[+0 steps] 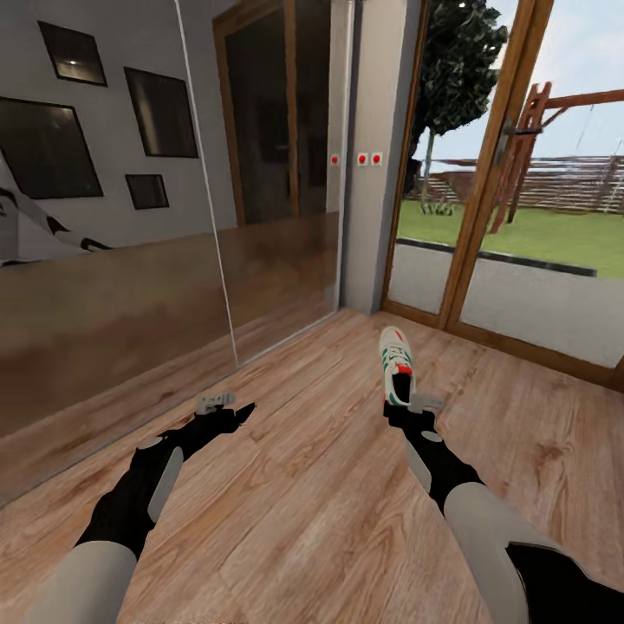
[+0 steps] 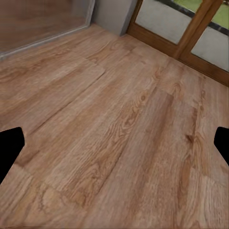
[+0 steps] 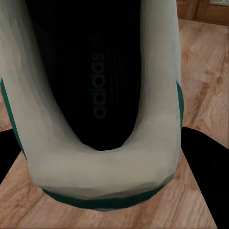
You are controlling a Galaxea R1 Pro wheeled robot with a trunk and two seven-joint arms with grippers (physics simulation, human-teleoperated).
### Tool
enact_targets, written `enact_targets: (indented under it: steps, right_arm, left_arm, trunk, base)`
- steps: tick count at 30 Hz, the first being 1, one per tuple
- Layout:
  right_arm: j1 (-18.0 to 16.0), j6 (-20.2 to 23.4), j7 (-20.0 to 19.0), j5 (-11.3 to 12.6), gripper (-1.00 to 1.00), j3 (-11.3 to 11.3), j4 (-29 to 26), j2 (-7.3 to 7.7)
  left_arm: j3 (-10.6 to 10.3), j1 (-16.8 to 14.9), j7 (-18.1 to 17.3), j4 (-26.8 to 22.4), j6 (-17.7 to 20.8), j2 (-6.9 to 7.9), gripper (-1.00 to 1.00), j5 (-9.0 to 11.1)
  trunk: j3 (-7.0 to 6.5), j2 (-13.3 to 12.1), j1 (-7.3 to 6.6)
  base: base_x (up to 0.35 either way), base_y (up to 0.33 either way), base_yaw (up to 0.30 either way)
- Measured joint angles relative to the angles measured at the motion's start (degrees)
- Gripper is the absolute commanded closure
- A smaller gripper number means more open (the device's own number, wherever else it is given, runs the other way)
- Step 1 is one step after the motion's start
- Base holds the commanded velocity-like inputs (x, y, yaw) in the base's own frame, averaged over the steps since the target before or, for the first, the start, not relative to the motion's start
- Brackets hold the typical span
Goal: Pick up the two gym shoes and the two sandals from the corridor floor and place them onto the hallstand (shoe rack) in the corridor, making sure they are on the rack and not on the floor. Arrange them so the two gym shoes are next to each other and the two sandals are next to each other.
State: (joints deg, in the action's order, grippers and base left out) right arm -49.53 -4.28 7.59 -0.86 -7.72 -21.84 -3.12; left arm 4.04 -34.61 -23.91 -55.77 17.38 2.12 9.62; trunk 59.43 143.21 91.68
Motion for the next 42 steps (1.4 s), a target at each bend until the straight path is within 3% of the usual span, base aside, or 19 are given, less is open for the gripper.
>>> enact_targets:
  steps: [42]
  right_arm:
    - [0.0, -0.05, 0.0, 0.06, 1.0, -0.02, 0.09, 0.0]
  left_arm:
    - [0.0, 0.0, 0.0, -0.09, 0.0, 0.0, -1.0, 0.0]
  trunk:
    - [-2.66, 0.0, 0.0]
  base:
    - [0.0, 0.0, 0.232]
